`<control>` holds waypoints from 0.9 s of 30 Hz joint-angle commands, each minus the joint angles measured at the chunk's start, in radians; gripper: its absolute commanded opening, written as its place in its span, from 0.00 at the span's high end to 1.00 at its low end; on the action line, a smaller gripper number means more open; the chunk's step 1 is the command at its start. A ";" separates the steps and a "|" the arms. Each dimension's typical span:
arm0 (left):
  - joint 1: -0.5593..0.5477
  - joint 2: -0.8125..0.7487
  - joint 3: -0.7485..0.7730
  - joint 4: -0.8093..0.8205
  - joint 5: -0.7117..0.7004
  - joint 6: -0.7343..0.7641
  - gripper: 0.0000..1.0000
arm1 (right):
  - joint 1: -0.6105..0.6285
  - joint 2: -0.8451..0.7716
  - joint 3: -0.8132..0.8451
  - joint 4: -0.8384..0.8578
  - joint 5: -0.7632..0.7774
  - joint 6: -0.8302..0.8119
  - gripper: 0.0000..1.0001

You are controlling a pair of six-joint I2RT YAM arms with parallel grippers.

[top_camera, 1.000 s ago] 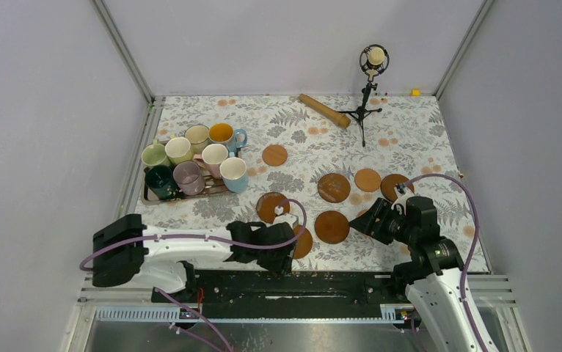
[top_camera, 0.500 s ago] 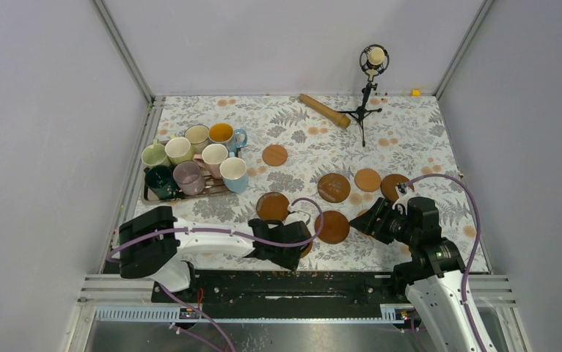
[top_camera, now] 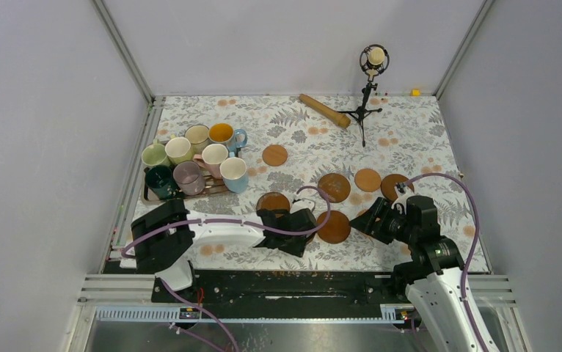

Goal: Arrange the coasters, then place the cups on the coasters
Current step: Move the coaster to the center of the board.

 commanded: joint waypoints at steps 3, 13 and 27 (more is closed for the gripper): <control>0.034 0.029 0.039 0.072 -0.023 0.030 0.58 | 0.007 0.024 0.042 -0.003 0.013 -0.020 0.36; 0.071 -0.026 0.077 0.093 -0.008 0.092 0.57 | 0.007 0.053 0.043 0.036 0.050 0.012 0.35; 0.092 -0.352 0.211 -0.069 -0.168 0.303 0.43 | 0.006 0.133 0.084 0.117 0.076 -0.003 0.31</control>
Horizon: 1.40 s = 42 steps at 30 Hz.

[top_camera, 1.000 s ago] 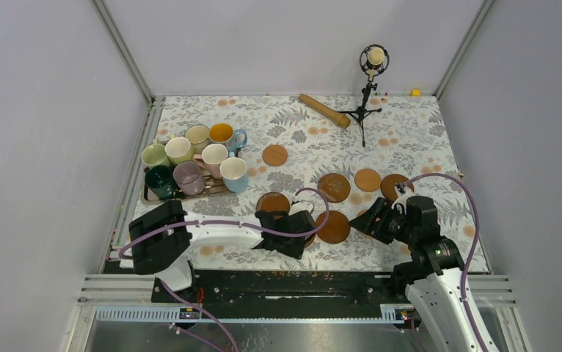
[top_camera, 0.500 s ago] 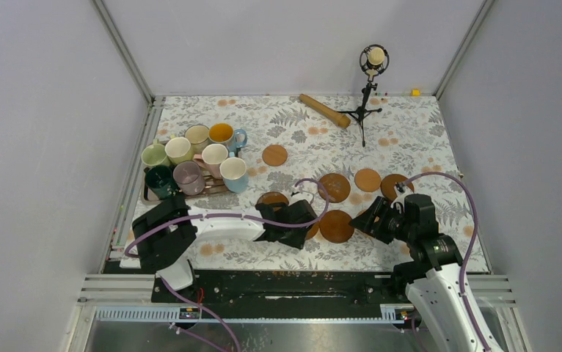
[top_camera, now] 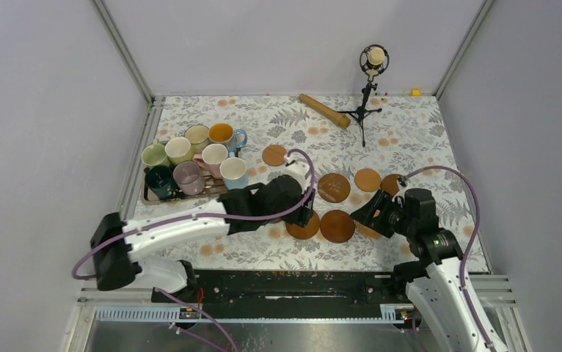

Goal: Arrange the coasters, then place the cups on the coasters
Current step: Move the coaster to the center of the board.

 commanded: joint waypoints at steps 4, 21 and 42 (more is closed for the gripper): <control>0.017 -0.203 0.145 -0.214 -0.212 0.157 0.27 | 0.006 0.081 0.069 0.129 0.002 -0.024 0.31; 0.017 -0.637 -0.053 -0.360 -0.464 0.226 0.01 | 0.204 0.684 0.472 0.211 0.251 -0.022 0.34; 0.016 -0.792 -0.114 -0.367 -0.548 0.254 0.01 | 0.298 1.434 1.199 -0.040 0.368 -0.195 0.30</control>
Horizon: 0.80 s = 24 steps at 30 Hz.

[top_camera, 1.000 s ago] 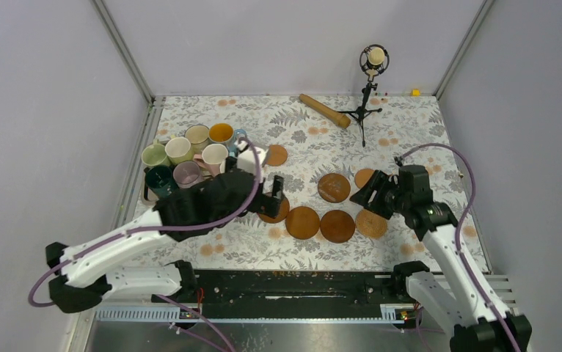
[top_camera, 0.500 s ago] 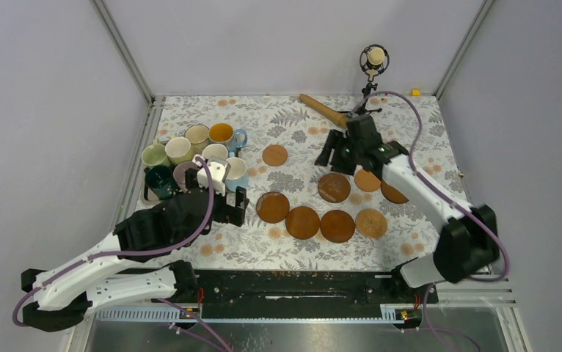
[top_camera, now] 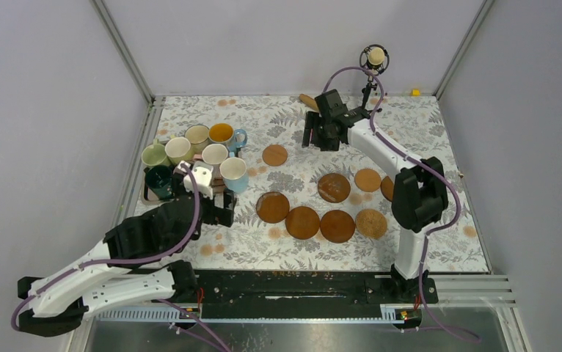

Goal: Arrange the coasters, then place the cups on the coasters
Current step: Move the coaster to the center of the board.

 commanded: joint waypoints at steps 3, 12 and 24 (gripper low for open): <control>0.001 -0.083 -0.012 0.058 -0.059 0.023 0.01 | 0.005 0.052 0.053 -0.163 0.033 -0.033 0.28; 0.001 -0.099 -0.019 0.070 -0.043 0.021 0.01 | 0.000 -0.160 -0.285 -0.135 0.117 0.010 0.12; 0.001 -0.070 -0.018 0.064 -0.026 0.016 0.01 | 0.000 -0.222 -0.454 -0.060 0.127 0.053 0.07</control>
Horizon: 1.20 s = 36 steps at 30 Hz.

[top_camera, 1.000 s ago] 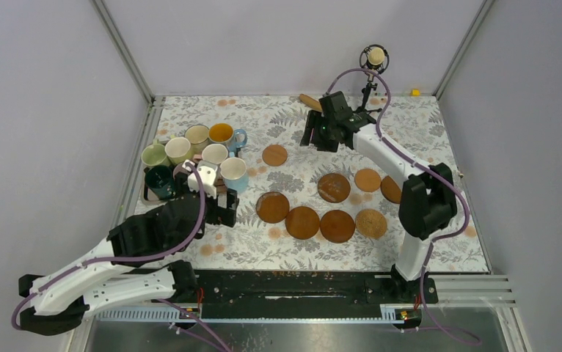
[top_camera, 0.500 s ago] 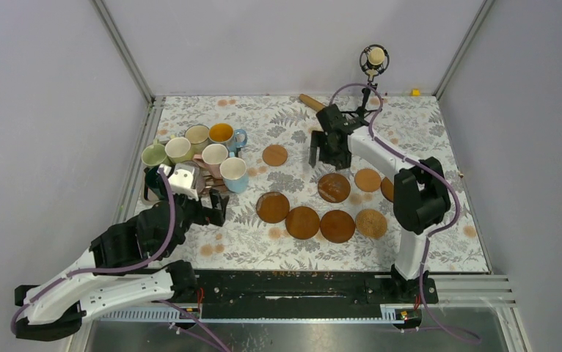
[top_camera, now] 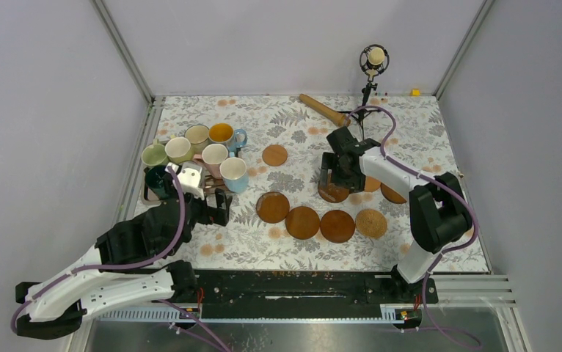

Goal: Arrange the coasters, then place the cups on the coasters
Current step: Move the coaster to the center of the board.

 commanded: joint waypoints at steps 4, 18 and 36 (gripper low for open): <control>0.001 0.004 -0.003 0.038 -0.008 0.006 0.01 | 0.000 -0.002 -0.024 0.055 0.055 0.027 0.04; 0.000 0.007 -0.006 0.038 -0.022 0.006 0.02 | -0.022 0.098 -0.028 0.116 0.017 0.069 0.06; 0.001 0.025 -0.005 0.038 -0.038 0.007 0.01 | -0.036 0.216 0.096 0.116 -0.048 0.124 0.13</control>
